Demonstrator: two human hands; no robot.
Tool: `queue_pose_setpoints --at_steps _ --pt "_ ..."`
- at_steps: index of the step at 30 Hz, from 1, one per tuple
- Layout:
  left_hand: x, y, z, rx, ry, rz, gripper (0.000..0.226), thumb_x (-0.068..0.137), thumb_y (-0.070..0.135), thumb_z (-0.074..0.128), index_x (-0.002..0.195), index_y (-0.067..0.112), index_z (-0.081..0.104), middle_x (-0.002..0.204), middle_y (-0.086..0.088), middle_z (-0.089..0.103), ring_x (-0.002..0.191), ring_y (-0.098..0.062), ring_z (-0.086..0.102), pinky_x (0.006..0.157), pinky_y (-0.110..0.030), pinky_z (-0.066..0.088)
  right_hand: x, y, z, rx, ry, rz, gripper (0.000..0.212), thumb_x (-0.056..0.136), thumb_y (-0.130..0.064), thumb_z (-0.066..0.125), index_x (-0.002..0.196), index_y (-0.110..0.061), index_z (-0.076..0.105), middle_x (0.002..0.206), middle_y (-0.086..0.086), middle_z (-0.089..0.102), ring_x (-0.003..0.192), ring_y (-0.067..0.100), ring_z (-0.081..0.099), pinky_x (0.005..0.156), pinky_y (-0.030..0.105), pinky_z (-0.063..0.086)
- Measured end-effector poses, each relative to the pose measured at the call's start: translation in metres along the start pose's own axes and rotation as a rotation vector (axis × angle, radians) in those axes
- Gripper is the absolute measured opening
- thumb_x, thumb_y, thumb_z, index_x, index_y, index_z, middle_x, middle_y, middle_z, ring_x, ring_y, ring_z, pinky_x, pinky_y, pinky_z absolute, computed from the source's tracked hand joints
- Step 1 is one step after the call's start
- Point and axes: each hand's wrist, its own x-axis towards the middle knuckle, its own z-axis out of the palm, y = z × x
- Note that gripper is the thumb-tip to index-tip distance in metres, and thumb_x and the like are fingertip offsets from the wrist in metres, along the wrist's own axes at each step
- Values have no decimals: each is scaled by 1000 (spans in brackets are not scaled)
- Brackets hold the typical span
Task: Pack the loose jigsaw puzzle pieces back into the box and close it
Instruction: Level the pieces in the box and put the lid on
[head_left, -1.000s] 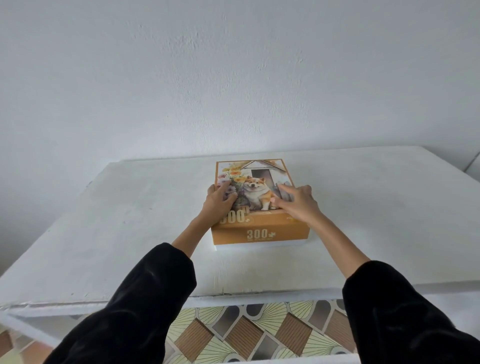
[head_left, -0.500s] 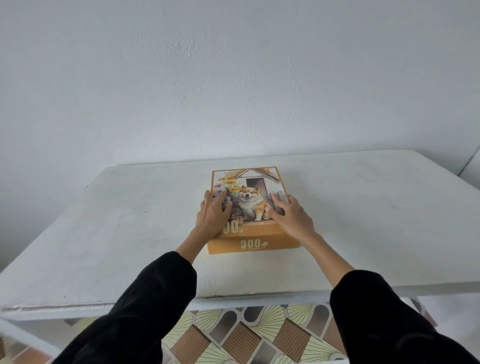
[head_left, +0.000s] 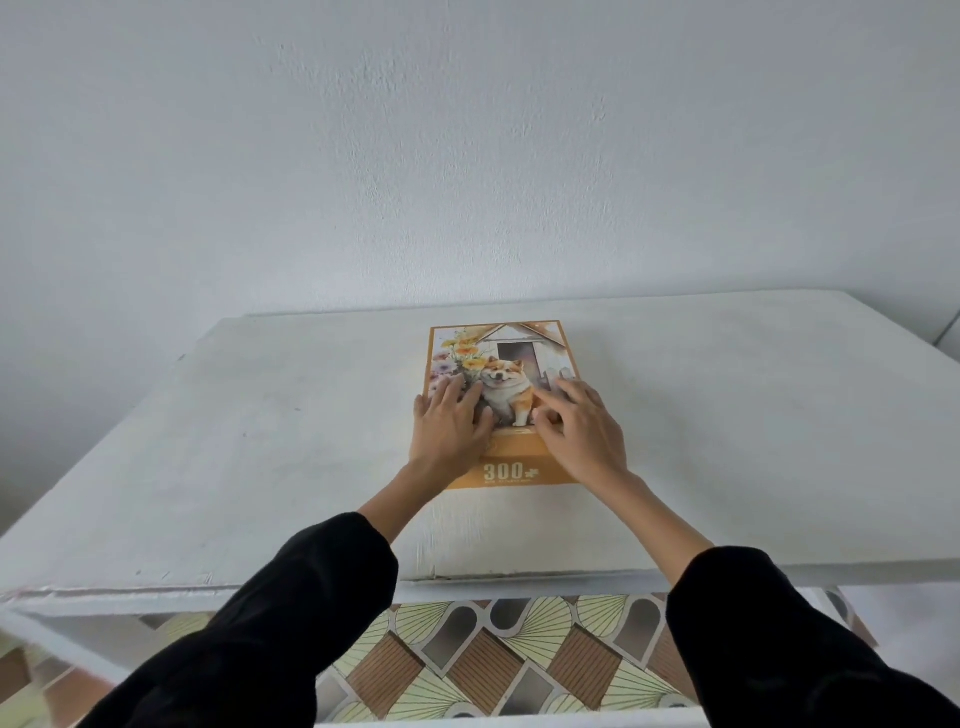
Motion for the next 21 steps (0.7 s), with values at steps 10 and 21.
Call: queue_pose_setpoints --at_steps 10,21 --pt "66 -14 7 -22 5 0 48 96 35 34 139 15 37 150 -8 31 140 -24 23 112 -46 17 66 14 23 -48 -33 -4 38 94 -29 43 130 -23 52 140 4 45 136 20 30 94 38 46" --pt "149 -35 25 -26 38 20 46 96 33 36 138 15 39 148 -8 33 139 -24 26 111 -46 17 143 31 54 -38 -3 23 36 90 -25 47 124 -24 57 134 3 50 133 20 34 89 41 48"
